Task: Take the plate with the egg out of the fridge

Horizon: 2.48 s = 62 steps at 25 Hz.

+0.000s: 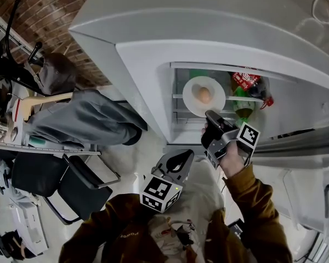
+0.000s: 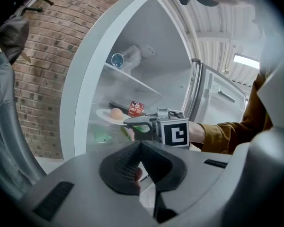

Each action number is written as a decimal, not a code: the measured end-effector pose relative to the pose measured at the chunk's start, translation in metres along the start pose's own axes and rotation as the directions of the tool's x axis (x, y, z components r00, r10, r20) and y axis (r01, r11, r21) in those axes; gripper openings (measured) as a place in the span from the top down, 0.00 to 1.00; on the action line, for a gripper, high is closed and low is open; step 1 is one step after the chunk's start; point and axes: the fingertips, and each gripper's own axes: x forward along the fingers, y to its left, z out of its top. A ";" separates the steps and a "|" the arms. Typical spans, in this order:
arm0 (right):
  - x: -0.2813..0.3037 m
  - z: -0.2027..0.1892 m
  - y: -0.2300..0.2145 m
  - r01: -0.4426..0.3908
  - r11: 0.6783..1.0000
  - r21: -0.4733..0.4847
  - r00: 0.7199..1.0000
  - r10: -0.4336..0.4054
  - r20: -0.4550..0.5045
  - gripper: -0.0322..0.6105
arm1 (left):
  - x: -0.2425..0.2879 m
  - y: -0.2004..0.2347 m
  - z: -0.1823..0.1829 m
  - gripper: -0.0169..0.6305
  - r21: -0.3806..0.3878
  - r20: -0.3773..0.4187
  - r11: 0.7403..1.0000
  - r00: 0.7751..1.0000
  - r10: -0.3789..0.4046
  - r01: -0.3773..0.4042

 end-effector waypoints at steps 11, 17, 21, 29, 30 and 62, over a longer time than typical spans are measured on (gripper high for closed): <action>-0.030 -0.013 0.019 -0.036 0.999 -0.024 0.999 0.035 -0.039 0.92 | 0.003 0.003 0.001 0.96 -0.010 -0.001 1.000 1.000 -0.002 0.002; -0.053 -0.018 0.023 -0.042 0.999 -0.016 0.998 0.041 -0.038 0.92 | 0.006 -0.001 0.001 0.96 -0.009 -0.002 1.000 1.000 -0.007 0.007; -0.067 -0.022 0.032 -0.062 0.998 -0.024 0.998 0.061 -0.025 0.92 | 0.006 -0.001 0.002 0.96 -0.010 -0.004 1.000 1.000 -0.014 0.014; -0.084 -0.029 0.040 -0.086 0.996 -0.023 0.996 0.085 -0.013 0.92 | 0.008 -0.004 0.004 0.96 -0.006 -0.003 1.000 1.000 -0.030 0.030; -0.085 -0.029 0.041 -0.087 0.996 -0.022 0.996 0.087 -0.013 0.92 | 0.008 -0.004 0.004 0.96 -0.005 -0.002 1.000 1.000 -0.030 0.030; -0.104 -0.049 0.017 -0.074 0.997 -0.016 0.995 0.073 -0.062 0.92 | 0.011 0.013 0.009 0.96 -0.018 0.003 1.000 1.000 -0.018 0.018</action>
